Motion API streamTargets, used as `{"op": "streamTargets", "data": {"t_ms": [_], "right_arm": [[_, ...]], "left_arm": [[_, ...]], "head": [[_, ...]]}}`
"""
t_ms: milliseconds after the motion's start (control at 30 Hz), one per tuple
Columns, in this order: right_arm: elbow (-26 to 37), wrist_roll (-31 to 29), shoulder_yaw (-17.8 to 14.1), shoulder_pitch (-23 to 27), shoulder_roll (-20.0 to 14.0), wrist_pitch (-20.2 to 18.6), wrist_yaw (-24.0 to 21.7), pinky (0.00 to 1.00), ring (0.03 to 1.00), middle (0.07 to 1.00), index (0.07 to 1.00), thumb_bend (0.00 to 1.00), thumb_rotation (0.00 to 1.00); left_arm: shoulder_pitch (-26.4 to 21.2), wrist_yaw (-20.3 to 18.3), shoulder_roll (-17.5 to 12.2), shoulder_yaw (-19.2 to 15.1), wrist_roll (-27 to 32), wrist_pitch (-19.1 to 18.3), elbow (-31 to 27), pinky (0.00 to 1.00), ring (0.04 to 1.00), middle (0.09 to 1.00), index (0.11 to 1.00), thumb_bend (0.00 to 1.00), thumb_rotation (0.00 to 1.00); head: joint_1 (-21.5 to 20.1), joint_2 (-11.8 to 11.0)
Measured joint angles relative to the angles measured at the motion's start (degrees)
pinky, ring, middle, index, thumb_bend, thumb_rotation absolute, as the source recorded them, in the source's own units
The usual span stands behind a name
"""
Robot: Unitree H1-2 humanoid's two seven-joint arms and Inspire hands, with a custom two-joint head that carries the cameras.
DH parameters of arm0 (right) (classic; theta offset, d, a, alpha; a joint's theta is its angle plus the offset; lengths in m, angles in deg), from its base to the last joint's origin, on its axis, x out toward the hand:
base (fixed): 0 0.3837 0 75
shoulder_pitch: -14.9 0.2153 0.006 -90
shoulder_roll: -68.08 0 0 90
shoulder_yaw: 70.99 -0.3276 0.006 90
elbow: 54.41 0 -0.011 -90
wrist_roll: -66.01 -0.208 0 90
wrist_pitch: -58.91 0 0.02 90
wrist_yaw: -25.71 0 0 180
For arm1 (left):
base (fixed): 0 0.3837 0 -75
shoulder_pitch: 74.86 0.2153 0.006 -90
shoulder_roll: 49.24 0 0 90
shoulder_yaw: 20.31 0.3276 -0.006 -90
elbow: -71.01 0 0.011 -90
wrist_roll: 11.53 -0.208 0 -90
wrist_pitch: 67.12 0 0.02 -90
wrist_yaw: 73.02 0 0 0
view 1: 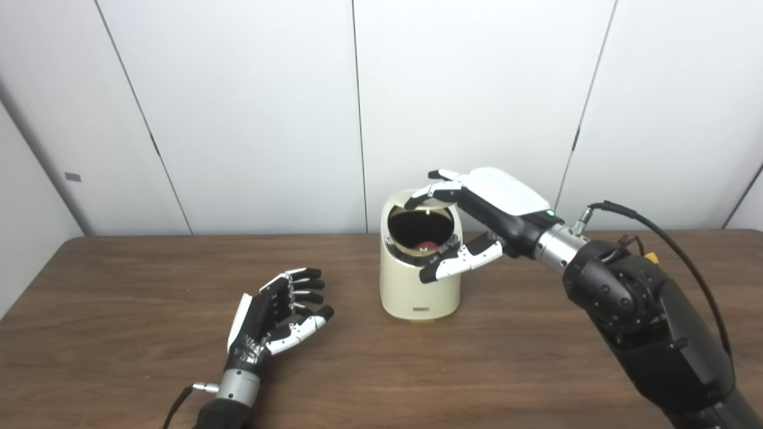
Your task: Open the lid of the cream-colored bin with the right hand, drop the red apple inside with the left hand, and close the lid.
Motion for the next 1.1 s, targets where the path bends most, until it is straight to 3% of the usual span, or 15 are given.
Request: {"op": "streamTargets", "data": {"t_ms": [200, 367, 1100], "right_arm": [[0.78, -0.02, -0.11, -1.02, -0.32, -0.23, -1.57, 0.96, 0.96, 0.809, 0.796, 0.72, 0.51], [1.6, -0.07, -0.23, -1.96, -0.35, -2.3, -4.02, 0.96, 0.99, 0.824, 0.808, 0.72, 0.56], [2.35, 0.49, -0.26, -4.02, -0.64, -1.97, -5.03, 1.0, 0.968, 0.799, 0.793, 0.73, 0.59]], "left_arm": [[0.0, 0.02, 0.03, -0.02, -0.18, -0.03, -0.02, 0.49, 0.62, 0.683, 0.72, 0.63, 0.08], [0.03, 0.02, 0.02, -0.09, -0.18, -0.16, -0.13, 0.5, 0.625, 0.686, 0.72, 0.63, 0.09], [0.41, 0.08, 0.04, -0.32, -0.58, -1.48, -0.82, 0.49, 0.619, 0.684, 0.721, 0.64, 0.07]], "head": [[0.18, 0.35], [0.18, 0.61], [0.35, 2.2]]}}
